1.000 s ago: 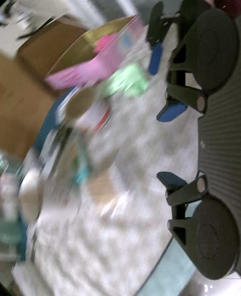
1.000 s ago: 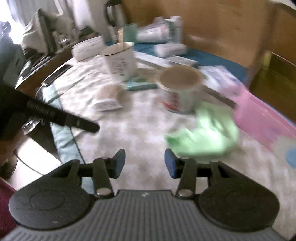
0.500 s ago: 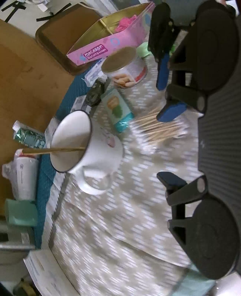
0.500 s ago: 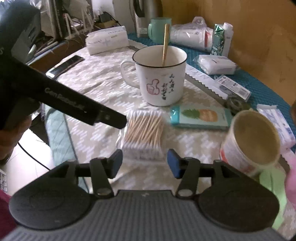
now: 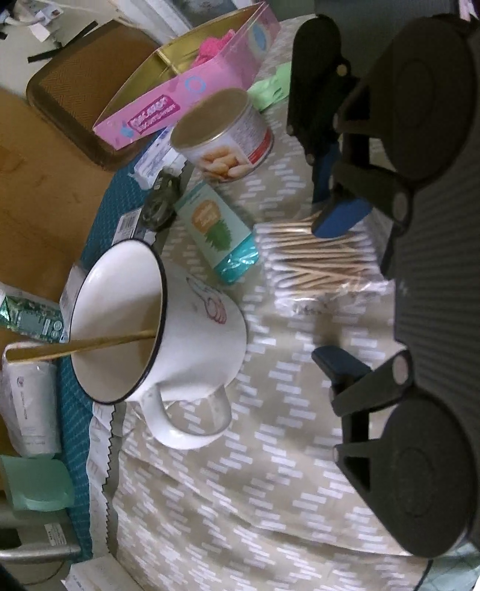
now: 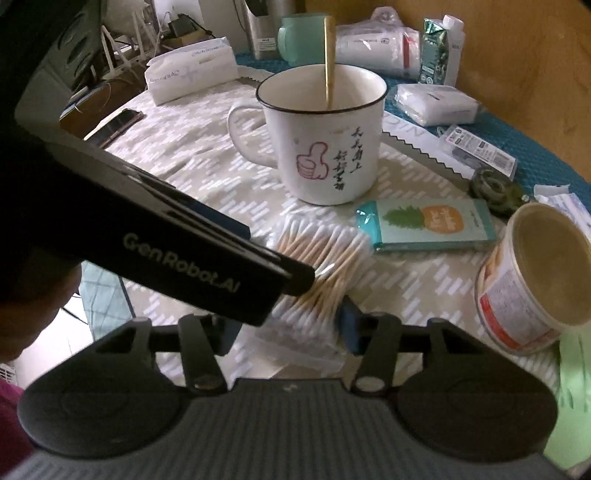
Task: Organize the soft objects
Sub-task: 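Move both grippers toward the bag of cotton swabs, then close the left gripper on the cotton swab bag while the right gripper grips it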
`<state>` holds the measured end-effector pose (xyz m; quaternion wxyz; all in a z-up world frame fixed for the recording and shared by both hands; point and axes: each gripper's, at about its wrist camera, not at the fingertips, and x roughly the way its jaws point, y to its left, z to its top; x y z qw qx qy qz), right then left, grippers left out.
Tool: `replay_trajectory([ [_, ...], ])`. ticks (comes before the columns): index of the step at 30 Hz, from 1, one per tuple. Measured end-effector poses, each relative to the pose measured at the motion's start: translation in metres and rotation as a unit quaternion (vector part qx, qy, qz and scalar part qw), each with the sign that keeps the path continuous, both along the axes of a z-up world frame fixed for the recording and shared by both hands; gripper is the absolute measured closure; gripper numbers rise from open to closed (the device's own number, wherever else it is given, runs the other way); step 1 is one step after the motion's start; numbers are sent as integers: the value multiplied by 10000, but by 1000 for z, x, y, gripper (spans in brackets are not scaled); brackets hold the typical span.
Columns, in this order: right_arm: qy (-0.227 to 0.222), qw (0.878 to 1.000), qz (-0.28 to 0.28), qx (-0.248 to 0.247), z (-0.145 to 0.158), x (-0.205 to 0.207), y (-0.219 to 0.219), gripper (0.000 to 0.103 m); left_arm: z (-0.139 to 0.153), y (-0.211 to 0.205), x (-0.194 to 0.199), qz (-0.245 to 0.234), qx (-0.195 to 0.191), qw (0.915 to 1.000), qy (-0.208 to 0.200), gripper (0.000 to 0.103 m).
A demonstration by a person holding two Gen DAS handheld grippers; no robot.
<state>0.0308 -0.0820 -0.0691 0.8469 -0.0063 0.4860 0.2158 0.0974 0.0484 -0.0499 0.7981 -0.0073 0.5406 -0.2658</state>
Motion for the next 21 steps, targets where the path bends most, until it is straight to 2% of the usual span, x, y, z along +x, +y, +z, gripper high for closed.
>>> replay_trajectory([
  [2, 40, 10000, -17, 41, 0, -2, -2, 47, 1, 1, -1, -70, -57, 10000, 30, 56],
  [3, 58, 10000, -13, 63, 0, -3, -3, 47, 1, 1, -2, -107, -133, 9998, 74, 59],
  [6, 110, 9999, 0, 113, 0, -8, -8, 48, 1, 2, -6, -107, -390, 9988, 283, 61],
  [14, 181, 9997, 17, 190, 0, -31, -25, 47, 0, -9, -29, -92, -491, 9978, 442, 62],
  [21, 240, 9995, -68, 192, 2, -57, -61, 47, 0, -42, -50, -251, -476, 9969, 570, 63],
])
